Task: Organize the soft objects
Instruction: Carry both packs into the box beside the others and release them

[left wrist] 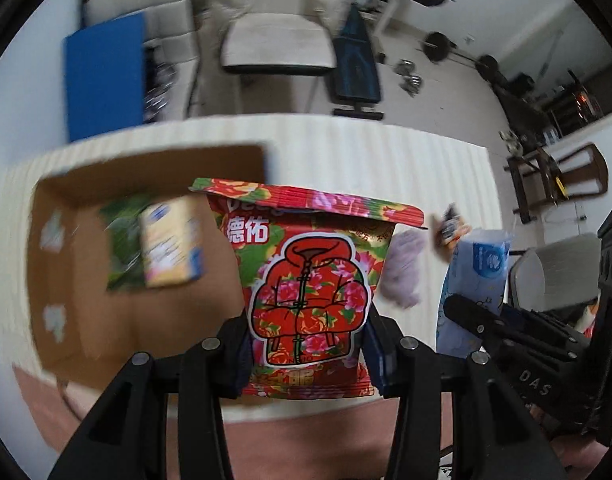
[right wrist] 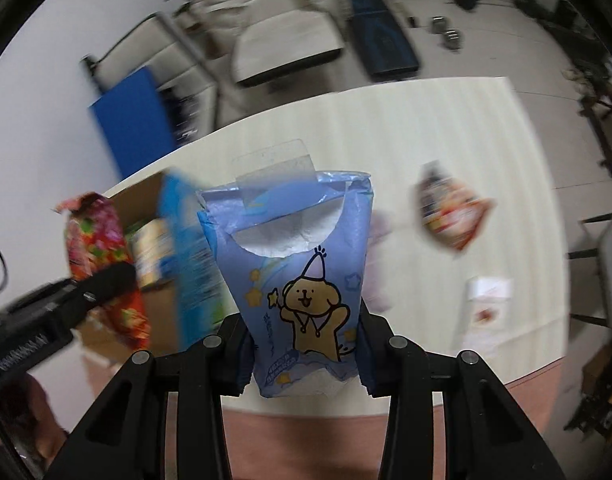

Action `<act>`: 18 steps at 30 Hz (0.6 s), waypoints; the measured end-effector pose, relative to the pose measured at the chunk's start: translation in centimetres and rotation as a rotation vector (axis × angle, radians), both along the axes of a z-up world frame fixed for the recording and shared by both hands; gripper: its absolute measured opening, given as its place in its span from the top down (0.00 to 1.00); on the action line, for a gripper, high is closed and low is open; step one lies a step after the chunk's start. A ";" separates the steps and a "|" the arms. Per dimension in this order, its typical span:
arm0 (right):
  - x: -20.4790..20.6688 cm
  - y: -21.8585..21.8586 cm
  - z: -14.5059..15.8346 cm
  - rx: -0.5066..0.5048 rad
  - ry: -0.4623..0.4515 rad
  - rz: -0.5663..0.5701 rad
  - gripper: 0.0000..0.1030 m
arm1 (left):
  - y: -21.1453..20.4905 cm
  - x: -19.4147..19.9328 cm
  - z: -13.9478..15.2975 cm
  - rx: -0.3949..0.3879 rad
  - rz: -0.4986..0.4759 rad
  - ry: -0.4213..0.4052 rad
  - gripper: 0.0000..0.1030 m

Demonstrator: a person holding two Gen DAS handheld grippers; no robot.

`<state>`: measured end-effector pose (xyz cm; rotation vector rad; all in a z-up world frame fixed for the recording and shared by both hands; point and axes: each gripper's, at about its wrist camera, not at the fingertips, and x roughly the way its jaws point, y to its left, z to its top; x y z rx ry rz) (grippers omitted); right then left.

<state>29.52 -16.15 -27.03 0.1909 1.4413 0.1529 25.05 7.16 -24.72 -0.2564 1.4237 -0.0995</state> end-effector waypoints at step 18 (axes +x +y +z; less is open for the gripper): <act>0.8 20.3 -3.1 -0.046 0.017 0.172 0.58 | 17.8 -2.0 -4.0 0.161 0.169 0.040 0.59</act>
